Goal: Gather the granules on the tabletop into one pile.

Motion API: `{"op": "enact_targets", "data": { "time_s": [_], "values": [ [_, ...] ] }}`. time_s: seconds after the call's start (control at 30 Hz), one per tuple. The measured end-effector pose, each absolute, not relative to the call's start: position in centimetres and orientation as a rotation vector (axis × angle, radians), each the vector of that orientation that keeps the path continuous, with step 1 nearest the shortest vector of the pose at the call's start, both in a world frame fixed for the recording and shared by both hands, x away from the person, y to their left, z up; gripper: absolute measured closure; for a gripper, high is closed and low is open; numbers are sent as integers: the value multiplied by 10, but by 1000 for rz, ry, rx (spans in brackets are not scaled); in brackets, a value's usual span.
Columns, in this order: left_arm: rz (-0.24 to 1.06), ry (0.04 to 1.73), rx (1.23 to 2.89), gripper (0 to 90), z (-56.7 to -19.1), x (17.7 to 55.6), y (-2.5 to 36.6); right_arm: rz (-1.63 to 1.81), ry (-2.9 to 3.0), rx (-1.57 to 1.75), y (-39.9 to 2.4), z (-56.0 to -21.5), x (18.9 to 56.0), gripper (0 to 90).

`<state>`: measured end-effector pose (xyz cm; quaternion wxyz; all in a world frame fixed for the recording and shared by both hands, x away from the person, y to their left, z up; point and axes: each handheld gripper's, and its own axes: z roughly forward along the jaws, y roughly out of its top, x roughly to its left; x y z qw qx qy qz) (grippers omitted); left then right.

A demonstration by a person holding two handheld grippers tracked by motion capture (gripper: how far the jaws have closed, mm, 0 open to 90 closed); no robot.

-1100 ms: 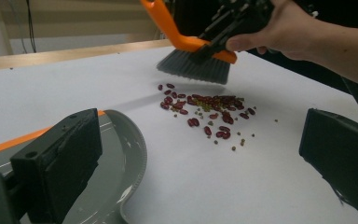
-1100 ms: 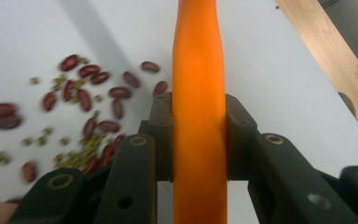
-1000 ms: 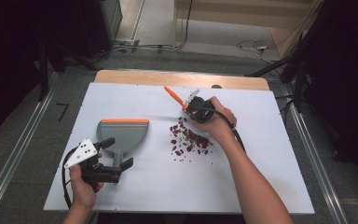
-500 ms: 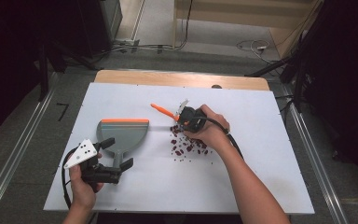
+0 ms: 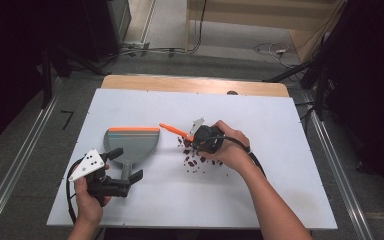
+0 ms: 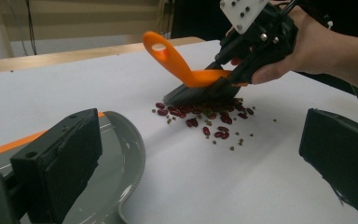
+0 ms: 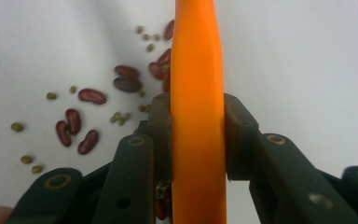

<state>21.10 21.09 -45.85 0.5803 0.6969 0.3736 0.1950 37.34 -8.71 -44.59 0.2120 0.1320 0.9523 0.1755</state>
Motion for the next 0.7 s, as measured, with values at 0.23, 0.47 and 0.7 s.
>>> {"op": "enact_targets", "data": {
  "time_s": [0.23,0.47,0.7],
  "values": [
    [458,878,1627,0,-459,211,212,668,2571,453,-91,-418,368,686],
    [460,878,1630,0,-458,211,212,851,2715,763,-65,-402,352,687],
    [462,879,1621,0,-458,211,213,933,2779,1017,-47,-420,351,687]
  ]
}}
